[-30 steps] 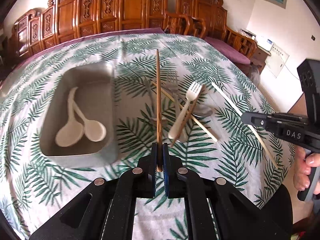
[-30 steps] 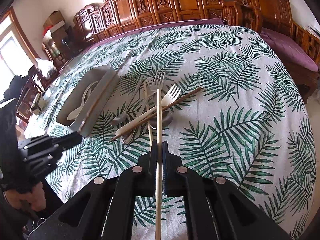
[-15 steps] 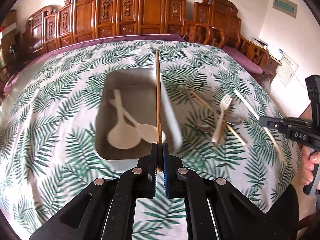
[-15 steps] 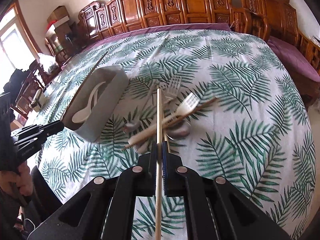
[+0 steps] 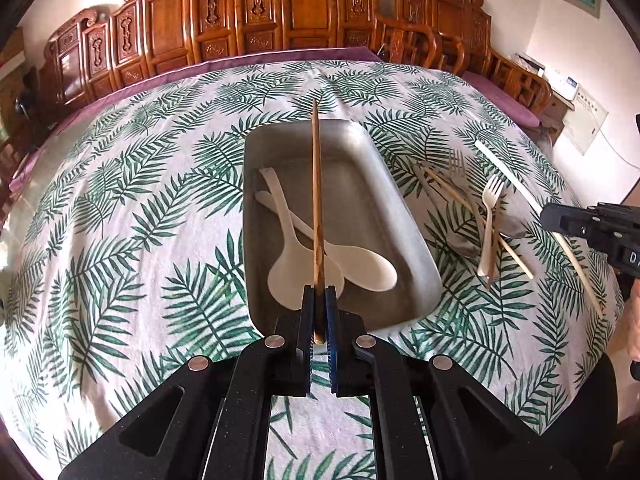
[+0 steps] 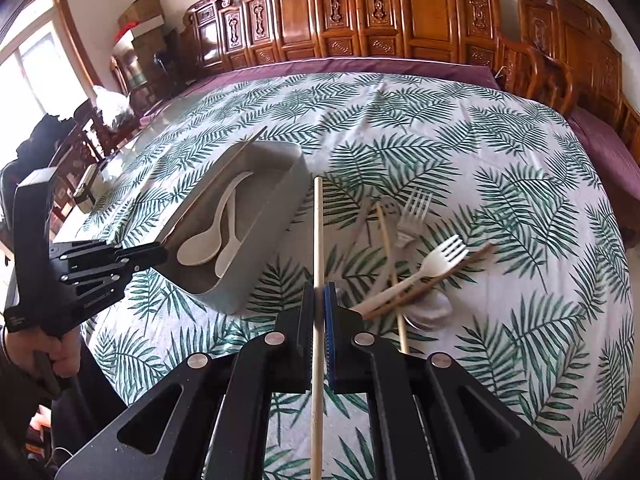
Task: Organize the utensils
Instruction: 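Lower the left chopstick into the grey tray and open while the right gripper holds its chopstick, then lower the held chopstick into the grey tray and open the right gripper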
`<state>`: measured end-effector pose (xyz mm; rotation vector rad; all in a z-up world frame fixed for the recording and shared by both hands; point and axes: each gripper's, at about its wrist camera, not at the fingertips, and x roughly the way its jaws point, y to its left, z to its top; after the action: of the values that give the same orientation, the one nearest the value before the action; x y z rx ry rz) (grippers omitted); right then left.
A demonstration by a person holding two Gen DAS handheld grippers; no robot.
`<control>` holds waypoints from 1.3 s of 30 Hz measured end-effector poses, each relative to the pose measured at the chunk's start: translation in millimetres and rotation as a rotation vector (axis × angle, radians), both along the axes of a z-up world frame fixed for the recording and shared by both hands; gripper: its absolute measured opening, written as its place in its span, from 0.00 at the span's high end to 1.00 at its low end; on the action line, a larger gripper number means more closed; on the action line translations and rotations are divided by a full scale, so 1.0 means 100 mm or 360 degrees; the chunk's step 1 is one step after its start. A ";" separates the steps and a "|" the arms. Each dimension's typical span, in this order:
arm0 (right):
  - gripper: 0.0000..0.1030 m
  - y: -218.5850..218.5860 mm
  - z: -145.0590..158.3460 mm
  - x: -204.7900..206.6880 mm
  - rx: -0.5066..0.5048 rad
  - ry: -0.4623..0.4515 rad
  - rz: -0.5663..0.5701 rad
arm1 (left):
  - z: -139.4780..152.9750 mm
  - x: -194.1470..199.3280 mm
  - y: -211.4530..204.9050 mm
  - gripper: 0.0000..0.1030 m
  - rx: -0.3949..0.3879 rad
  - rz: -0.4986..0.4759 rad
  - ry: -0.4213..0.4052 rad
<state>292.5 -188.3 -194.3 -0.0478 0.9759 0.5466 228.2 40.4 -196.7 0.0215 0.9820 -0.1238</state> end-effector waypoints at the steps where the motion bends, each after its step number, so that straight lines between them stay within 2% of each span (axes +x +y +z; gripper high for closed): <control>1: 0.94 0.02 -0.01 0.01 -0.0003 0.0002 0.0003 | 0.00 0.02 0.01 0.96 0.0004 -0.0001 -0.0002; 10: 0.94 0.16 -0.04 0.03 -0.0045 0.0012 0.0029 | 0.07 0.08 0.06 0.93 -0.0018 -0.0004 -0.0042; 19: 0.94 0.44 -0.02 0.07 -0.0040 0.0012 0.0070 | 0.27 -0.01 0.25 0.92 -0.0029 0.0027 -0.0127; 23: 0.94 0.66 0.02 0.12 -0.0015 0.0013 0.0102 | 0.38 -0.07 0.38 0.75 -0.0034 0.0050 -0.0177; 26: 0.94 0.84 0.03 0.17 -0.0010 0.0011 0.0121 | 0.46 -0.12 0.51 0.73 -0.0055 0.0079 -0.0216; 29: 0.94 1.00 0.04 0.24 -0.0005 0.0020 0.0125 | 0.52 -0.16 0.63 0.62 -0.0089 0.0116 -0.0257; 31: 0.94 1.10 0.05 0.30 0.0008 0.0025 0.0121 | 0.55 -0.18 0.68 0.61 -0.0096 0.0135 -0.0279; 33: 0.94 1.18 0.04 0.35 0.0021 0.0038 0.0113 | 0.57 -0.19 0.72 0.51 -0.0094 0.0149 -0.0301; 39: 0.94 1.36 -0.07 0.59 0.0022 0.0090 0.0051 | 0.58 -0.23 0.89 0.40 -0.0124 0.0203 -0.0346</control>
<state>351.6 -52.5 -201.6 -0.0360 1.0277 0.5865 205.2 129.0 -139.0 -0.0970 0.7586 -0.0410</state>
